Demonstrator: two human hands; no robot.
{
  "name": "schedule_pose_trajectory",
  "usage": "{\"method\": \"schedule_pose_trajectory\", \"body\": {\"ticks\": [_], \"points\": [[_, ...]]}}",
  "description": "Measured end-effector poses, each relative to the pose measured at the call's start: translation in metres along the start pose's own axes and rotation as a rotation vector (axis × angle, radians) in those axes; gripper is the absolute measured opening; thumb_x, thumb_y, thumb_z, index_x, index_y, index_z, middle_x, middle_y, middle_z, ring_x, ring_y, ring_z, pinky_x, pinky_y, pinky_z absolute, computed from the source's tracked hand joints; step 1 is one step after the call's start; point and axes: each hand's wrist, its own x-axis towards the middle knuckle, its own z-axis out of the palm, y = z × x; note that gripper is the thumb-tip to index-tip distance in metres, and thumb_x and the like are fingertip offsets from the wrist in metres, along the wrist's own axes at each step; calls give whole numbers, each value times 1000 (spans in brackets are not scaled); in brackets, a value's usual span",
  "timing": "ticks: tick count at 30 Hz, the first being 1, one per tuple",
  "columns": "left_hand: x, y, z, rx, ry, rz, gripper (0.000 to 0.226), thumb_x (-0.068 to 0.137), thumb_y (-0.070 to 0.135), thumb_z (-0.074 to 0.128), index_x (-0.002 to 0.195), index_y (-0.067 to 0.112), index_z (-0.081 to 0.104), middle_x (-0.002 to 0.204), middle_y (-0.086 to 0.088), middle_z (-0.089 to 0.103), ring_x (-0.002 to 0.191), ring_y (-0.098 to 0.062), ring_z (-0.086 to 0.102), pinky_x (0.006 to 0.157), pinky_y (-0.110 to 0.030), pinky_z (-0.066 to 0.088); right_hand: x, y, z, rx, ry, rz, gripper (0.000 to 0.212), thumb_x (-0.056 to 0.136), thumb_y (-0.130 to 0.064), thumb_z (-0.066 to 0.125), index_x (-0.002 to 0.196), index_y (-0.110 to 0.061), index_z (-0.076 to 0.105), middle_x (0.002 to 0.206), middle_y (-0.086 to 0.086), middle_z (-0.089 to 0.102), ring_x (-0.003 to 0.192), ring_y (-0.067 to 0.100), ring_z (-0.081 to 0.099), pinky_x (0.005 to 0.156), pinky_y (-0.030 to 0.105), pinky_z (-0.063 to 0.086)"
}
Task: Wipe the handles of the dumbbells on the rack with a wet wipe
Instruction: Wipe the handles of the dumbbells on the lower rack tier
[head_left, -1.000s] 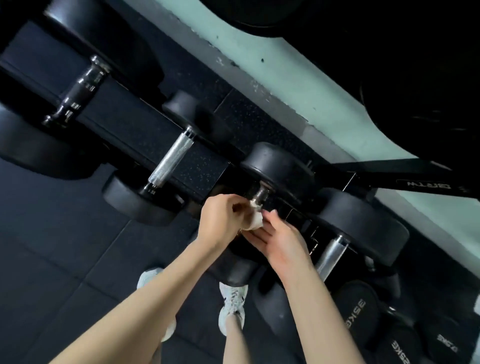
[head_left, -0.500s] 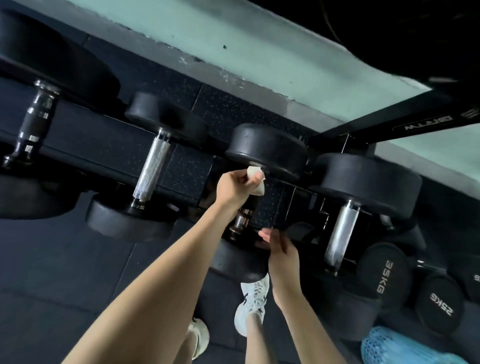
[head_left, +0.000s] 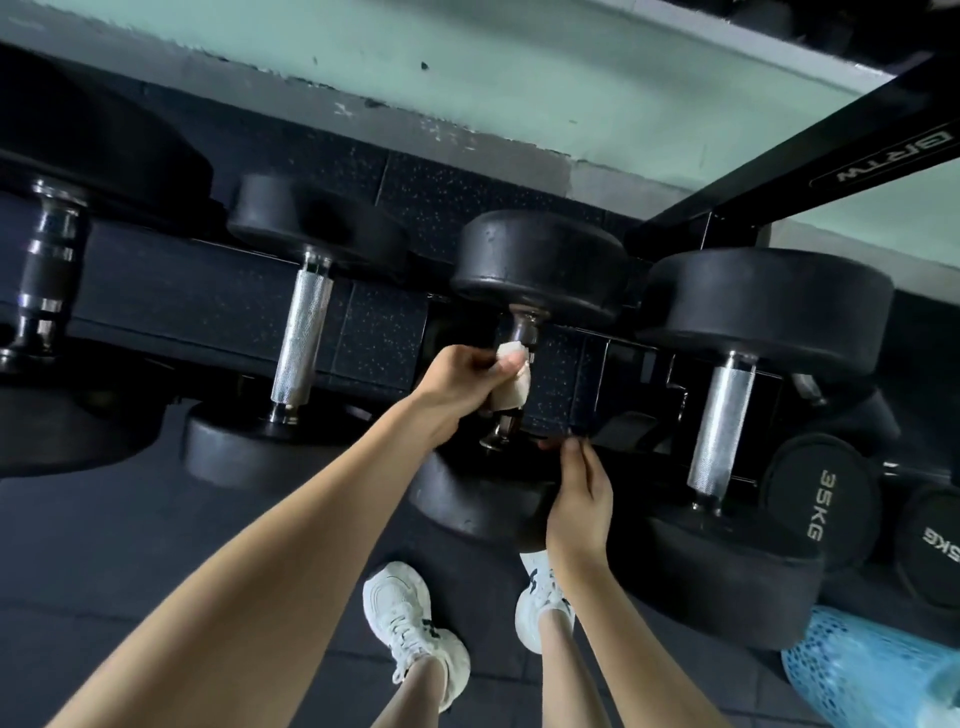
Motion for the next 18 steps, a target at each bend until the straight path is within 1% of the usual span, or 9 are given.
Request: {"method": "schedule_pose_trajectory", "body": {"ticks": [2,4,8,10,12,14,15,16,18], "points": [[3,6,6,-245,13,-32,34,94,27,57,62,14,56,45,12,52,43,0,48,47,-12,41,1,2,1,-6,13,-8,29,99,-14,41,84,-11,65,86,-3,68,81,1,60,78,10,42],[14,13,8,-386,40,-37,33,94,23,57,63,11,57,52,8,57,50,-4,53,57,-15,45,2,5,1,-14,14,-6,29,98,-10,40,83,-7,65,85,-2,67,82,3,60,77,10,41],[25,16,8,-428,-6,-17,28,94,21,57,70,7,58,73,-4,56,68,-13,54,76,-23,46,1,6,2,0,23,-10,29,99,-11,40,84,-3,64,86,1,67,84,4,59,78,8,41],[25,13,5,-418,-42,0,32,95,23,55,67,8,55,72,-5,52,67,-13,50,74,-21,45,1,6,2,1,23,-17,30,99,-12,40,84,-3,64,86,1,67,84,4,60,79,8,41],[21,17,5,-316,-28,5,36,95,29,55,64,10,54,67,0,53,62,-8,50,65,-13,44,1,8,2,-17,32,-30,30,98,-9,40,83,-4,65,85,0,67,83,4,60,77,7,40],[18,21,12,-65,141,55,39,93,32,57,60,12,54,55,11,54,54,2,49,54,-8,37,2,9,2,-33,48,-47,30,97,-7,40,82,-5,65,83,0,68,81,6,60,75,9,41],[15,23,18,87,265,109,41,93,32,57,58,12,51,49,12,50,49,1,46,50,-11,34,2,10,3,-39,54,-57,31,98,-7,39,81,-6,65,82,0,67,79,8,60,74,10,42],[11,24,24,206,365,164,39,92,32,58,59,13,50,49,11,47,48,0,42,50,-13,33,2,10,3,-48,57,-65,32,98,-8,39,80,-7,65,81,-1,67,78,9,60,74,12,43],[4,24,31,296,434,247,28,91,33,61,68,16,58,60,9,54,52,0,43,51,-7,35,3,9,4,-56,54,-54,32,99,-9,39,80,-9,64,80,-2,66,77,12,60,74,14,44]]}}
